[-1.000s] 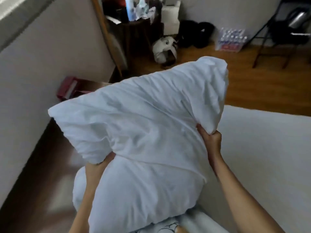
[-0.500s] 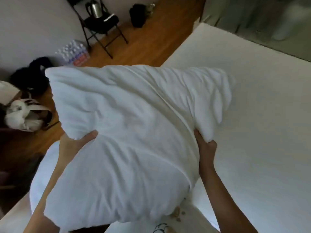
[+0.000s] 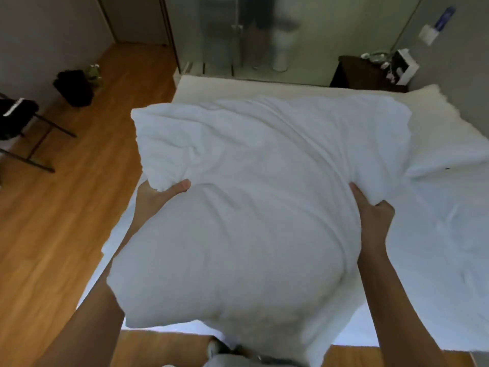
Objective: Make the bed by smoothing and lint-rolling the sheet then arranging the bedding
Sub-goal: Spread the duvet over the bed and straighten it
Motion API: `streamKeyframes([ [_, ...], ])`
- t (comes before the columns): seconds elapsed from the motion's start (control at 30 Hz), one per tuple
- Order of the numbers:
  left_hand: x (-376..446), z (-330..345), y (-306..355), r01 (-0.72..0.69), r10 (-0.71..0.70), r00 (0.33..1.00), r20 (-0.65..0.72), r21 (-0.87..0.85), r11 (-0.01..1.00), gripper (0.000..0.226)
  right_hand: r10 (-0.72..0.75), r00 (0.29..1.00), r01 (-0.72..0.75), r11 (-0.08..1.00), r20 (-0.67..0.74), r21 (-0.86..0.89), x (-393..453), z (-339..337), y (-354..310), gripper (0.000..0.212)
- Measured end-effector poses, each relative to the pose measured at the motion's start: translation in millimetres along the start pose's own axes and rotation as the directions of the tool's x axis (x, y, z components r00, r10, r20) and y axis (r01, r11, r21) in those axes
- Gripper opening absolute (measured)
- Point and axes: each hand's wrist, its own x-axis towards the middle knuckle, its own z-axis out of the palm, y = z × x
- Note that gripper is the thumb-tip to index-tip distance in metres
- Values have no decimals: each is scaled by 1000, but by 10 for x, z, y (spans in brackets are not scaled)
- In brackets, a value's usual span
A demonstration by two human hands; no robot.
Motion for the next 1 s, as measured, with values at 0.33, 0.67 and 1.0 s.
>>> streamKeyframes([
  [0.33,1311,1184,-321,-55,-128,913,387,427,902,85,283,953,-81,582,108,-809,1841,-245,770,74],
  [0.67,716,2352,-1167,-104,-218,862,458,581,807,71,518,840,-117,464,162,-878,1713,-843,1916,67],
  [1.0,632,2958,-1389,-137,-217,871,441,640,756,61,523,827,-80,470,204,-879,2021,-920,2336,61],
])
